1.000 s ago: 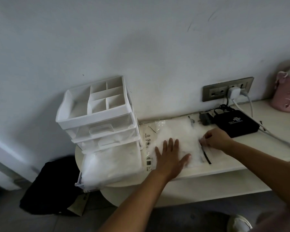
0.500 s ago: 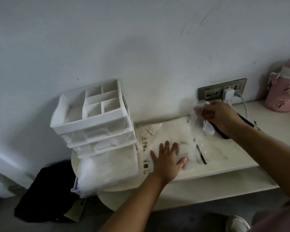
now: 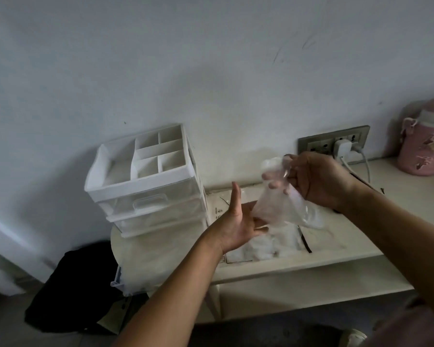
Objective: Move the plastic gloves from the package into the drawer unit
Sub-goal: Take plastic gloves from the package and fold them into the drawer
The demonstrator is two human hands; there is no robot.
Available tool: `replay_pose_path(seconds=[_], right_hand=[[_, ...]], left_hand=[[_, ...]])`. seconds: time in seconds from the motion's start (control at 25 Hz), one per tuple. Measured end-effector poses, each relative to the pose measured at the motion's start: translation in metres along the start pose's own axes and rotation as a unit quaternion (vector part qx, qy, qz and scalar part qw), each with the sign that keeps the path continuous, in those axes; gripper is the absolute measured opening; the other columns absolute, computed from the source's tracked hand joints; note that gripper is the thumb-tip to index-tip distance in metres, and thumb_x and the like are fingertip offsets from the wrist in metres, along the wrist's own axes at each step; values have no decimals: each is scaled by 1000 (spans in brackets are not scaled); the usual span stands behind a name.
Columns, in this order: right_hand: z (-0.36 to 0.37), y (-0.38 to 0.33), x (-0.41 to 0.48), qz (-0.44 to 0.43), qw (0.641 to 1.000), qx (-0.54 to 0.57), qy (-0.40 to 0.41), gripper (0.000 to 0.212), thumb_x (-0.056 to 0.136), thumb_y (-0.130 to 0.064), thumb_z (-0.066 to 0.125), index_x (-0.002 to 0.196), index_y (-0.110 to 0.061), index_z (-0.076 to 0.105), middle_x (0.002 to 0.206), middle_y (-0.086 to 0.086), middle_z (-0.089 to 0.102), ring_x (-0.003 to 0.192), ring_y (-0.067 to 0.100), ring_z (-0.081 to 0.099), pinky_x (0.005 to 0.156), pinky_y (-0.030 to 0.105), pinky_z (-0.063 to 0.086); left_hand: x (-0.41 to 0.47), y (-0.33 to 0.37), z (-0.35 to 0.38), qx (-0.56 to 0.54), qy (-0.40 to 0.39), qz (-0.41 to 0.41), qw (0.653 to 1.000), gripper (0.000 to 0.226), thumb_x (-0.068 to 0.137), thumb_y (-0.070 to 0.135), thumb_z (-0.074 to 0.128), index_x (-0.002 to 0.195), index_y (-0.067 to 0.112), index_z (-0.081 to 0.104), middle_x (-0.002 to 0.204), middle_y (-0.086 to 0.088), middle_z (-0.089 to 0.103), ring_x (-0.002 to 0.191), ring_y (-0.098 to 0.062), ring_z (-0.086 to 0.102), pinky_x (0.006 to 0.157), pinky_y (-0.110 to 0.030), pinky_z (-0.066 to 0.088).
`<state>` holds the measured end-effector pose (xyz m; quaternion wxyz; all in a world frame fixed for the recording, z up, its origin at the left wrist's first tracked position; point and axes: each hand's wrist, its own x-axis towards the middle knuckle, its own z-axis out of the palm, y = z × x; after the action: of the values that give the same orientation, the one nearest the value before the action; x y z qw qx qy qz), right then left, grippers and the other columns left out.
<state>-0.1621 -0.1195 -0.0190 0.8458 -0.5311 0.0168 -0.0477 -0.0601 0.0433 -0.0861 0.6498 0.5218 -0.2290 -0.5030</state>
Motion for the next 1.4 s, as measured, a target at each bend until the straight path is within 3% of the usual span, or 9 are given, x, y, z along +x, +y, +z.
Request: replay_pose_path(seconds=[0.24,0.4,0.64,0.76,0.84,1.08,1.2,1.28,1.4], right_hand=[[26,11,17,-17,998,61,-3,15,78,-10,37,66,-17,30,120,25,61,76,24,71,52,20,53],[35,26,34,-14,995,96,0,27,67,-13,58,67,-16,31,95,26,55,77,33,64,63,24,56],[73,32,40,29,998,35,35,12,85,-10,35,76,-15,41,76,15,71,51,17,60,52,19,51],[85,39,41,41,996,-75,28,20,91,-14,37,83,-12,56,80,11,72,69,20,65,57,20,52],[94,44,45,64,994,-91,-18,24,92,-18,45,81,-9,64,88,18,70,72,28,63,65,28,49],[103,73,68,52,990,-130,17,35,94,-32,51,76,-2,57,65,12,53,47,14,47,47,23,39],[106,76,73,111,972,-201,-48,64,66,-62,71,86,-2,61,62,7,47,54,16,38,53,29,33],[108,80,76,170,933,-310,-67,79,55,-60,80,100,3,65,73,20,58,61,23,46,64,37,49],[112,85,85,177,868,-464,10,37,72,-40,77,85,-7,72,91,21,68,74,26,58,79,40,57]], left_hand=[[-23,-11,-23,-9,-27,-32,999,121,30,86,66,123,8,60,122,-17,63,120,-28,57,114,-44,25],[-37,-1,-38,-65,33,11,997,95,35,71,81,108,13,70,118,-9,67,109,-17,61,94,-28,37],[-73,26,-85,-53,72,0,996,122,43,74,77,136,0,48,138,-21,47,121,-30,44,102,-34,32],[-88,31,-90,-24,5,-25,999,112,45,66,81,132,1,53,128,-19,57,122,-31,49,117,-45,19],[-96,35,-88,17,-12,-10,1000,78,49,57,84,112,12,69,108,-9,68,110,-24,58,115,-45,22],[-116,51,-93,-3,65,40,997,17,64,22,79,78,13,73,79,-1,67,77,-13,64,80,-30,55],[-123,52,-108,47,205,59,976,7,77,16,69,72,12,71,68,-2,67,59,-11,64,57,-24,54],[-126,48,-122,165,272,57,946,11,87,16,65,80,10,69,62,1,62,50,-8,58,50,-21,49],[-127,38,-138,267,325,30,907,13,90,19,63,82,11,70,54,7,57,43,-3,50,44,-18,42]])
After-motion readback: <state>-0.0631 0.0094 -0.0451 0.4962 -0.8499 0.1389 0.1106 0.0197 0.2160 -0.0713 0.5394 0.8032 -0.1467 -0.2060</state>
